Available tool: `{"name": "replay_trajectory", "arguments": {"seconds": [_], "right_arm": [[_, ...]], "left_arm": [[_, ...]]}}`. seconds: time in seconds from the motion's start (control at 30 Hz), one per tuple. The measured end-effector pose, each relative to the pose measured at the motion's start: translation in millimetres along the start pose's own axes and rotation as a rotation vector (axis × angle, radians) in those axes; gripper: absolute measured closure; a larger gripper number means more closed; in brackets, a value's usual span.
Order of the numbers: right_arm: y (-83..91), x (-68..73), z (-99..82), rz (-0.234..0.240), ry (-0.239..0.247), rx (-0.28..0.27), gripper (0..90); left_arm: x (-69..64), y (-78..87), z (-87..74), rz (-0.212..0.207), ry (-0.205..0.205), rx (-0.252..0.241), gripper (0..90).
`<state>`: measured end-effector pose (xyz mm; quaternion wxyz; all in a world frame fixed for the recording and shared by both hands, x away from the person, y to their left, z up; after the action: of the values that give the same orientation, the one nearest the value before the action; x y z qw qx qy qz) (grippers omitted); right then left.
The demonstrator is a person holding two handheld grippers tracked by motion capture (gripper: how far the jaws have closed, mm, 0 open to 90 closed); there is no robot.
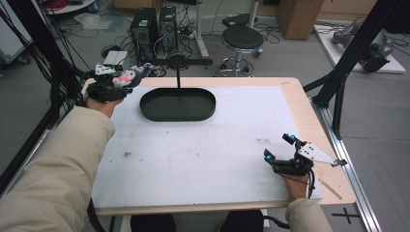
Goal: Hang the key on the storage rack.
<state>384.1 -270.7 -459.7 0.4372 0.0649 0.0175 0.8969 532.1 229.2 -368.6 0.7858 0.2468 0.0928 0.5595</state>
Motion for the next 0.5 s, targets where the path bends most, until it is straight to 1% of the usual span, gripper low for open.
{"name": "replay_trajectory", "arguments": {"seconds": [0.17, 0.33, 0.37, 0.5], "right_arm": [[0.1, -0.1, -0.1, 0.000, 0.000, 0.001, 0.6], [0.0, 0.0, -0.1, 0.001, 0.000, 0.000, 0.6], [0.1, -0.3, -0.2, -0.001, 0.001, 0.001, 0.6], [-0.2, -0.1, 0.0, -0.001, 0.000, -0.001, 0.6]], "left_arm": [[-6.6, -12.9, -3.6, -0.006, -0.025, 0.022, 56.9], [-11.7, -24.0, -6.7, -0.023, -0.013, 0.033, 56.3], [-11.6, -25.3, -7.1, -0.024, -0.019, 0.032, 56.0], [-9.8, -27.7, -9.3, -0.020, -0.015, 0.025, 52.7]]}}
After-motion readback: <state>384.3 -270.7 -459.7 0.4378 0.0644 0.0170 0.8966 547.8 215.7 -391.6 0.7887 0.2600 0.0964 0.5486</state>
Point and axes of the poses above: each handheld gripper's, and its own axes: y roughly backward along the jaws, z roughly out of its top, x roughly to its left, the point moved 10 cm from there along -y, roughly forward along the jaws, and after that the axes turned 4 degrees about -y, right-handed, at the moved point
